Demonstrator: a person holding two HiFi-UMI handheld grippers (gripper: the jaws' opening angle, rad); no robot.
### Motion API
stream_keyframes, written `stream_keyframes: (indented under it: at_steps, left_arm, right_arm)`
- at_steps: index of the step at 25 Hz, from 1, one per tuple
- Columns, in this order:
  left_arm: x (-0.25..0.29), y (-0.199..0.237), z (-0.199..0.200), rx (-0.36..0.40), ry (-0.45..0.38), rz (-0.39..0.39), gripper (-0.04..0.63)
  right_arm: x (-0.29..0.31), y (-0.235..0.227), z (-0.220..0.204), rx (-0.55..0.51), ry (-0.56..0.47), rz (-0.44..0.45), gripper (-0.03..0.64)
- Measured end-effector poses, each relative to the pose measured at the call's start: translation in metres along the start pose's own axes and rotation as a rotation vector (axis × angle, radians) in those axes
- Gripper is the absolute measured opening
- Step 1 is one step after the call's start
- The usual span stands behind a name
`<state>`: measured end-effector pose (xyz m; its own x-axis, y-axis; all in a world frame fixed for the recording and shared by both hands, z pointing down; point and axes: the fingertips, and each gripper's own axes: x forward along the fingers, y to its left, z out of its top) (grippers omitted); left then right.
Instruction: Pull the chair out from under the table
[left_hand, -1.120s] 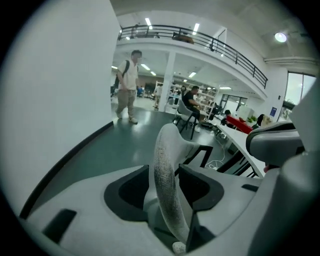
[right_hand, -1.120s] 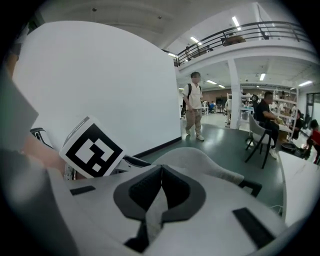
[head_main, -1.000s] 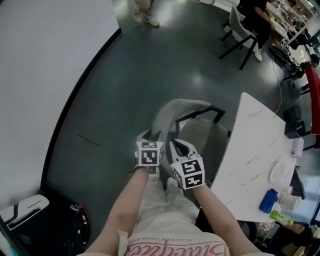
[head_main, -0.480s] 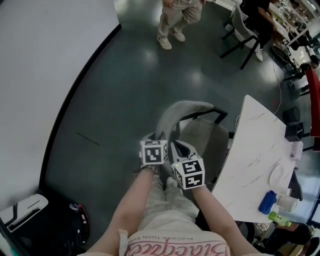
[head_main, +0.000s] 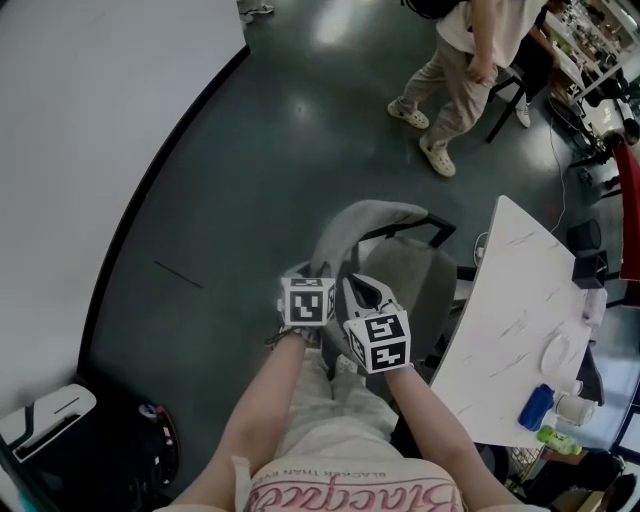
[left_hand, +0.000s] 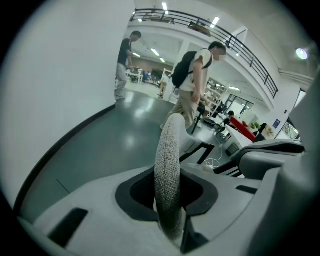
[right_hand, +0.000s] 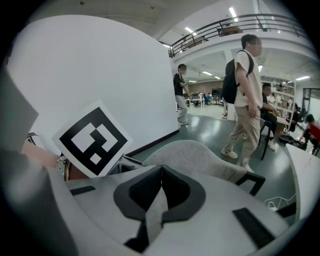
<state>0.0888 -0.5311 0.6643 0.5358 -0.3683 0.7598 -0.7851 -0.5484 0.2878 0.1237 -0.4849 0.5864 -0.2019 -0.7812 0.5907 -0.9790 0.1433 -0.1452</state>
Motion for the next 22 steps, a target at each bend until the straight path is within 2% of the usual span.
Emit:
stream_keyframes:
  at_steps: [22]
  left_arm:
    - [-0.035, 0.161, 0.042, -0.054, -0.034, 0.160, 0.071]
  right_arm:
    - [0.080, 0.072, 0.024, -0.079, 0.018, 0.101, 0.003]
